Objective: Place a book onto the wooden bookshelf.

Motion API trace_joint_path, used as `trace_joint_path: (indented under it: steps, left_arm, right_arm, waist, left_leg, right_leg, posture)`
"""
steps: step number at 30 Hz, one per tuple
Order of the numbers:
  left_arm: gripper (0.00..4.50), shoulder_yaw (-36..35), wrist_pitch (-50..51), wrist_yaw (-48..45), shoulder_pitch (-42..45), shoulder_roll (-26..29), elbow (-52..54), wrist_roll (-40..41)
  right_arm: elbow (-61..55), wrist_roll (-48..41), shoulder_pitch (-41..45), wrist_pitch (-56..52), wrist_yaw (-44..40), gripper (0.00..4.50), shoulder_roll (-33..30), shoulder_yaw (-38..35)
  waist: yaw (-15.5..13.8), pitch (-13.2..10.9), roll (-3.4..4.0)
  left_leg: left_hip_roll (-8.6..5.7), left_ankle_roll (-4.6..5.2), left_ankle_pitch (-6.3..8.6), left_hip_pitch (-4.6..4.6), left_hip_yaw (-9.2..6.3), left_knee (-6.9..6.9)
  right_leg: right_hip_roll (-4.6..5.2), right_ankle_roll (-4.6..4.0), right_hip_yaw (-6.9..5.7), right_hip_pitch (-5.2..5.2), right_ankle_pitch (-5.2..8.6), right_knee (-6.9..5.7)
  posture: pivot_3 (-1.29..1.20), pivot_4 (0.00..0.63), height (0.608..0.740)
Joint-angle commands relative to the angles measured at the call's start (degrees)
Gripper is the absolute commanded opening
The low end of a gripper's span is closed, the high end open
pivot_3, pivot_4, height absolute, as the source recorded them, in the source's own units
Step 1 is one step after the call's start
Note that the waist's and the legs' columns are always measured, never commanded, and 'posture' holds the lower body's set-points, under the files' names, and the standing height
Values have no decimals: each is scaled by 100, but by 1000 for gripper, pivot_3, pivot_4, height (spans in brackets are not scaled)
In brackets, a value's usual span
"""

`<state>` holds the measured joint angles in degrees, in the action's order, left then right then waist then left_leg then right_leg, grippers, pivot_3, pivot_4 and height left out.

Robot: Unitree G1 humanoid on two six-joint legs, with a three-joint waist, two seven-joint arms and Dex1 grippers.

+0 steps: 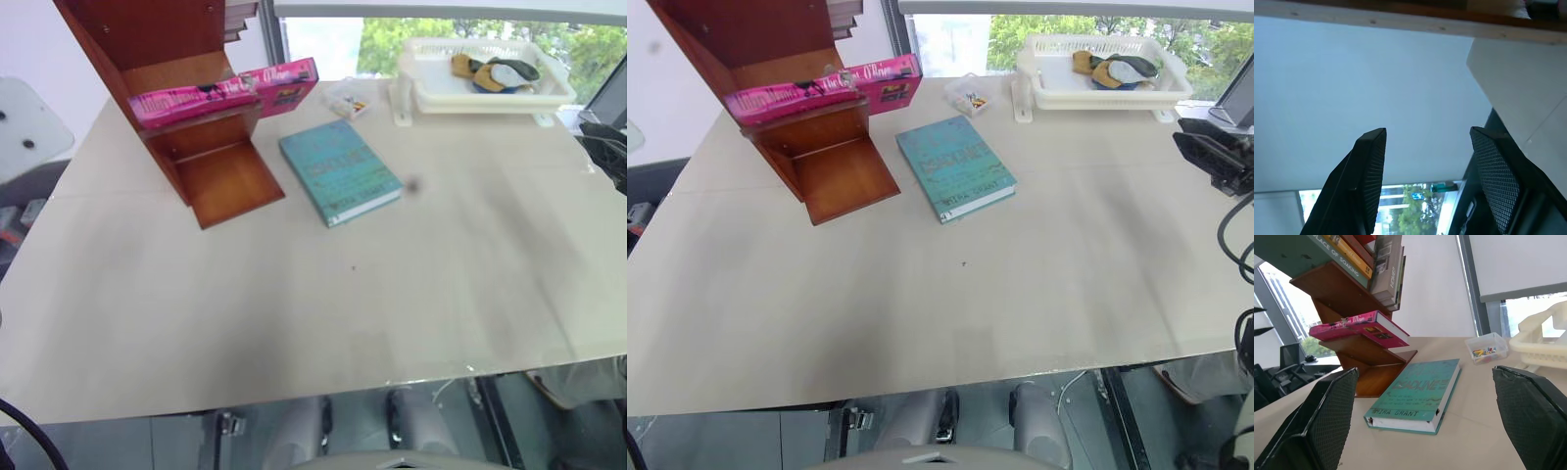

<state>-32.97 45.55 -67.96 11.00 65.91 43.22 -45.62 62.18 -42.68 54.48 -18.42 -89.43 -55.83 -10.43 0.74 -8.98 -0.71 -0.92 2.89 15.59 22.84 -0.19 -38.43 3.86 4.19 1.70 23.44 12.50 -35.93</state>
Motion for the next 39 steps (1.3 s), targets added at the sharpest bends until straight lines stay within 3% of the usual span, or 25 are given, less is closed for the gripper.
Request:
trace_joint_path:
  steps: [1, 3, 6, 8, 10, 11, 16, 27, 32, 39]
  left_arm:
    - [2939, -349, 303, 279, -225, -632, 555, -213]
    - [2939, -199, 838, 811, 158, -1668, 875, 72]
    - [2939, -49, 192, 1725, 180, -3269, 880, 1043]
    - [2939, -243, 213, 2156, 412, -5137, 704, 2292]
    - [2939, -440, -26, 2290, 387, -6284, 416, 3439]
    - [2939, -537, -119, 2321, 397, -6512, 322, 3785]
    - [2939, -62, -908, 2285, 100, -6214, -947, 4548]
    - [2939, 1023, -420, 2099, 427, -5092, -2194, 5969]
    - [2939, 1485, -682, 2183, 479, -4415, -2510, 5900]
    - [2939, 1521, -452, 2260, 504, -3788, -2795, 6269]
  right_arm:
    - [-1, -19, 151, 101, -307, 4500, -222, -59]
    - [-6, -9, 143, 95, -307, 4500, -271, -60]
    - [-51, -6, 114, -4, -307, 4500, -365, -44]
    - [-217, -34, -71, -89, -307, 4500, -428, 26]
    - [-456, -223, -308, -286, -307, 4500, -494, -62]
    - [-540, -313, -378, -383, -307, 4500, -512, -125]
    - [-1332, -673, -1340, -632, -307, 4500, -603, -368]
    - [-2544, -368, -3250, -608, -99, 4500, -397, -1205]
    - [-3235, -99, -4097, -481, 112, 4500, -170, -1305]
    - [-3827, -137, -4850, -662, 319, 4500, -119, -1832]
  waist:
    - [-3, 1, 1]
    - [-11, 9, 16]
    - [-37, 19, 21]
    - [-57, 16, 3]
    - [-83, 33, 9]
    - [-87, 29, 3]
    - [-104, 31, 1]
    - [-156, 37, 8]
    - [-126, 41, 14]
    - [-132, 42, 15]
  left_leg:
    - [-1, 0, 0, -5, -1, 0]
    - [-1, 0, 1, -5, -7, 0]
    - [-6, 1, 1, -7, -16, -11]
    - [-8, 0, 2, -5, -27, -22]
    - [1, 0, 4, -6, -36, -28]
    - [-5, 6, 9, -19, -30, -30]
    - [11, 13, 14, -15, -40, -33]
    - [7, 15, 14, -16, -40, -37]
    - [5, 14, 13, -15, -34, -35]
    - [8, 14, 13, -21, -35, -34]
  right_leg:
    - [2, 0, -2, -6, 0, 0]
    - [3, -3, -7, -12, -3, 8]
    - [11, -3, -13, -20, -4, -1]
    - [22, -7, -20, -28, -15, 5]
    - [32, -16, -25, -40, -24, 19]
    - [33, -16, -23, -45, -23, 15]
    - [27, -19, -26, -38, -22, 9]
    - [27, -19, -24, -39, -23, 7]
    - [21, -18, -18, -36, -24, 6]
    - [22, -19, -16, -38, -23, 6]
  posture:
    - [0, 150, 740]
    - [0, 150, 740]
    - [0, 150, 740]
    - [0, 150, 740]
    - [0, 150, 740]
    - [0, 150, 740]
    - [0, 150, 740]
    - [0, 150, 740]
    - [0, 150, 740]
    - [0, 150, 740]
